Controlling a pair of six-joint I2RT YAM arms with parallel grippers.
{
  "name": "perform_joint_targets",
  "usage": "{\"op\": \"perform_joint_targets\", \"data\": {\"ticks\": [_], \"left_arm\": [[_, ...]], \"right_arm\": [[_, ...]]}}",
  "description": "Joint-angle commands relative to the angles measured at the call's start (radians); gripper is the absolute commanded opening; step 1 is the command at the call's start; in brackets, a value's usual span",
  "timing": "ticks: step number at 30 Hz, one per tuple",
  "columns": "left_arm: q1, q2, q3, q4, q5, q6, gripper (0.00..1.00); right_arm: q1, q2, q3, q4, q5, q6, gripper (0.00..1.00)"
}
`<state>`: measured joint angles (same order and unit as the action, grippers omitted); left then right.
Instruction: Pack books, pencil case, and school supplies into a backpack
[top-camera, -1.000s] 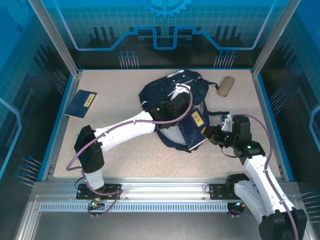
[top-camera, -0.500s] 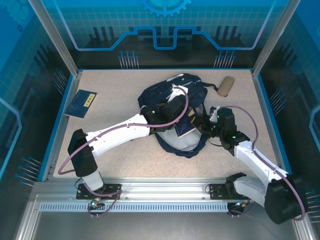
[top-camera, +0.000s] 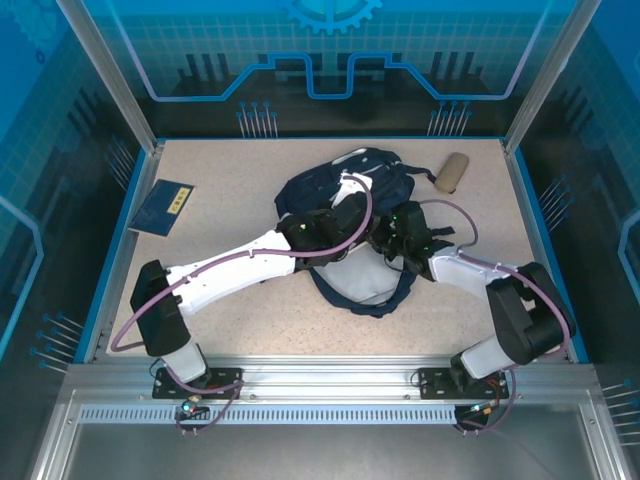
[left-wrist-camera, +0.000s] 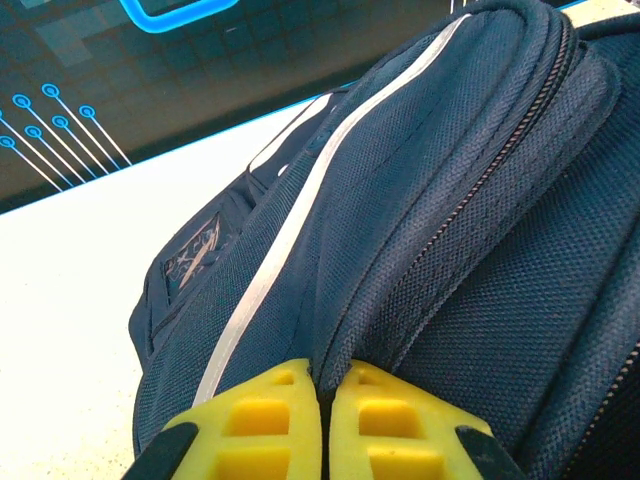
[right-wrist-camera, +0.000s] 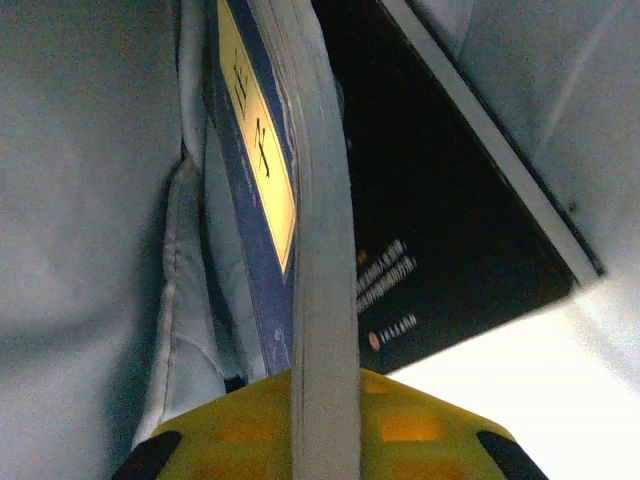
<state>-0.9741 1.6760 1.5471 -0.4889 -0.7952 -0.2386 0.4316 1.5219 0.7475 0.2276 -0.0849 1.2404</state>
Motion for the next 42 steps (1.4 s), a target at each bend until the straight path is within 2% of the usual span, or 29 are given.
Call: {"op": "perform_joint_targets", "data": {"ticks": [1, 9, 13, 15, 18, 20, 22, 27, 36, 37, 40, 42], "left_arm": [[0.012, -0.089, 0.012, 0.101, -0.033, -0.055, 0.0], [0.029, -0.097, -0.002, 0.106, 0.003, -0.069, 0.0], [0.039, -0.1, -0.012, 0.106, 0.014, -0.08, 0.0], [0.044, -0.101, -0.015, 0.106, 0.021, -0.085, 0.0], [0.053, -0.1, -0.02, 0.107, 0.029, -0.089, 0.0], [0.059, -0.099, -0.024, 0.108, 0.038, -0.093, 0.0], [0.066, -0.096, -0.028, 0.108, 0.047, -0.098, 0.0], [0.08, -0.09, -0.033, 0.117, 0.066, -0.105, 0.0], [0.107, -0.08, -0.051, 0.133, 0.129, -0.116, 0.0], [0.113, -0.082, -0.055, 0.133, 0.147, -0.118, 0.06], [0.137, -0.103, -0.084, 0.146, 0.222, -0.137, 0.34], [0.157, -0.125, -0.119, 0.161, 0.267, -0.15, 0.47]], "right_arm": [[0.012, 0.054, 0.046, 0.036, 0.084, 0.041, 0.03], [0.028, 0.136, 0.114, 0.074, 0.104, 0.033, 0.11], [0.03, 0.169, 0.159, 0.073, 0.07, -0.013, 0.23], [0.031, 0.178, 0.168, 0.066, 0.05, -0.031, 0.33], [0.03, 0.149, 0.146, 0.067, 0.059, -0.064, 0.57], [0.03, 0.116, 0.138, 0.027, 0.076, -0.092, 0.68], [0.03, 0.07, 0.138, -0.027, 0.088, -0.13, 0.73], [0.03, -0.055, 0.074, -0.179, 0.122, -0.188, 0.75], [0.029, -0.331, -0.056, -0.403, 0.167, -0.238, 0.72], [0.028, -0.362, -0.062, -0.432, 0.182, -0.247, 0.71], [0.023, -0.471, -0.086, -0.556, 0.267, -0.28, 0.72], [0.022, -0.537, -0.099, -0.625, 0.329, -0.301, 0.75]]}}
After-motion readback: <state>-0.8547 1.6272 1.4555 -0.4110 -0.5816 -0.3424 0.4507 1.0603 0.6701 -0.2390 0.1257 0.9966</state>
